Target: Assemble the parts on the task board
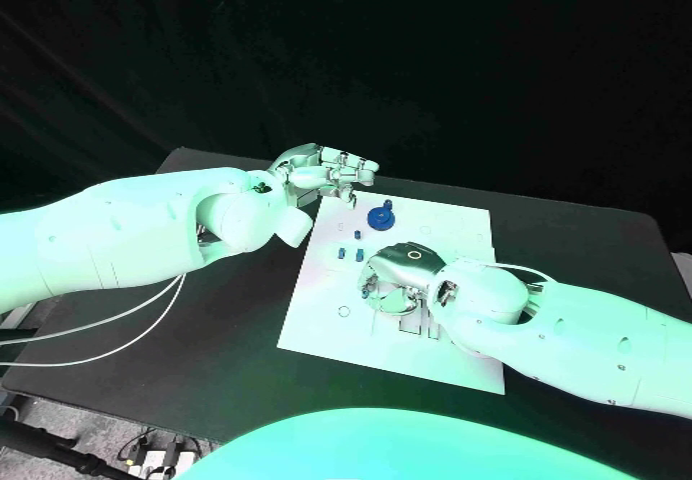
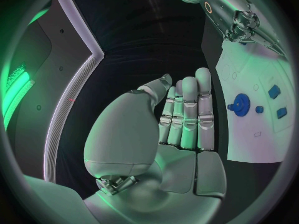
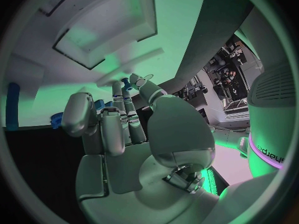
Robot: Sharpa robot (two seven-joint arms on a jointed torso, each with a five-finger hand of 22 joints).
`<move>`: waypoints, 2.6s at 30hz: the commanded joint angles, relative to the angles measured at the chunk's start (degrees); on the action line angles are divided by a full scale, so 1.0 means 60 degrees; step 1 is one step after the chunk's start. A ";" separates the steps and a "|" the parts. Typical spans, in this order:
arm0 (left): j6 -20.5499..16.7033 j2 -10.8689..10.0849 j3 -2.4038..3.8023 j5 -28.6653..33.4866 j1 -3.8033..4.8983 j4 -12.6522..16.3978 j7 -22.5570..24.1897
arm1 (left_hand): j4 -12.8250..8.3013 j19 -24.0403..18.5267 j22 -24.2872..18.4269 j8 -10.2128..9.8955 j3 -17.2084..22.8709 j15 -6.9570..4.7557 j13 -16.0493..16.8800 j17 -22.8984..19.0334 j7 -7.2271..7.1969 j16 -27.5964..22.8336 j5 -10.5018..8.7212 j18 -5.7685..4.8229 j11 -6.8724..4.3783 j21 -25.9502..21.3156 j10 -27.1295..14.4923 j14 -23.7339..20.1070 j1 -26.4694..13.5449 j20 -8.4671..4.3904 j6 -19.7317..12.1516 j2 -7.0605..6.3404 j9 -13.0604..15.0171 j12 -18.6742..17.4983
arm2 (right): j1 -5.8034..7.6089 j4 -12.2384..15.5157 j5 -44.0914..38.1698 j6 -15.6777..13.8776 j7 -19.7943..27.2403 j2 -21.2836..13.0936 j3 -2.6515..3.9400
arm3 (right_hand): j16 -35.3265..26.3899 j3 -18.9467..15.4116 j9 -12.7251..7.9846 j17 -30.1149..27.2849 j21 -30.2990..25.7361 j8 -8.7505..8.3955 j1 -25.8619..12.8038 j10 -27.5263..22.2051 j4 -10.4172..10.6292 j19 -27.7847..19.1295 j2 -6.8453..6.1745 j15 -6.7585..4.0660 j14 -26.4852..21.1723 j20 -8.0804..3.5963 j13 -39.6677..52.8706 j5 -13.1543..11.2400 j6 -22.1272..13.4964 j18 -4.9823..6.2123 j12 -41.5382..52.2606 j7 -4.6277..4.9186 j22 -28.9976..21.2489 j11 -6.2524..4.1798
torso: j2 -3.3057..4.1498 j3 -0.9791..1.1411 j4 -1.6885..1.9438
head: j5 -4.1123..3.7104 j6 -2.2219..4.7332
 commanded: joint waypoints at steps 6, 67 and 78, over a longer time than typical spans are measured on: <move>0.0175 0.0003 0.0004 0.0003 0.0006 0.0017 0.0015 | 0.0001 0.0057 -0.0009 -0.0039 -0.0041 0.0008 0.0009 -0.0009 -0.0022 -0.0026 -0.0009 0.0044 -0.0009 -0.0055 -0.0057 0.0039 0.0033 0.0018 -0.0048 0.0078 -0.0009 0.0063 | -0.0016 0.0000 -0.0095 0.0063 0.0006 -0.0005 -0.0010 | -0.0037 -0.0070 -0.0009 -0.0028 -0.0054 -0.0057 0.0017 -0.0099 0.0005 -0.0063 -0.0063 0.0087 0.0445 0.0030 -0.0031 -0.0035 -0.0058 0.0049 -0.0027 0.0007 0.0021 0.0018 | 0.0006 0.0005 -0.0002 | -0.0020 0.0002; 0.0288 -0.0011 0.0002 0.0003 0.0003 -0.0051 -0.0048 | -0.0002 0.0059 -0.0015 -0.0041 -0.0040 0.0007 0.0009 -0.0030 -0.0023 -0.0047 -0.0009 0.0044 -0.0010 -0.0064 -0.0071 0.0050 0.0048 0.0017 -0.0052 0.0086 -0.0012 0.0074 | 0.0725 -0.0261 0.0561 0.0474 -0.0047 -0.1835 0.0124 | -0.0005 -0.0422 0.0031 -0.0012 -0.0019 0.0072 0.0394 -0.0235 0.0247 0.0070 -0.0010 0.0011 0.0470 0.0001 -0.0055 0.0040 -0.0264 0.0033 0.0552 -0.0167 0.0109 -0.0087 | -0.0038 -0.0016 -0.0029 | -0.0862 0.0066; 0.0284 -0.0009 0.0002 0.0003 0.0003 -0.0054 -0.0053 | -0.0002 0.0059 -0.0015 -0.0041 -0.0040 0.0007 0.0009 -0.0030 -0.0023 -0.0047 -0.0009 0.0044 -0.0010 -0.0064 -0.0071 0.0050 0.0048 0.0017 -0.0052 0.0086 -0.0012 0.0074 | 0.0710 -0.0280 0.0547 0.0534 -0.0039 -0.1807 0.0119 | 0.0057 -0.0080 0.0177 0.0067 0.0105 0.0328 0.0605 0.0282 0.0363 0.0165 0.0403 -0.0124 0.0499 -0.0099 -0.0008 -0.0316 0.0273 0.0007 0.0939 -0.0302 0.0215 -0.0257 | -0.0030 -0.0011 -0.0035 | -0.0863 0.0053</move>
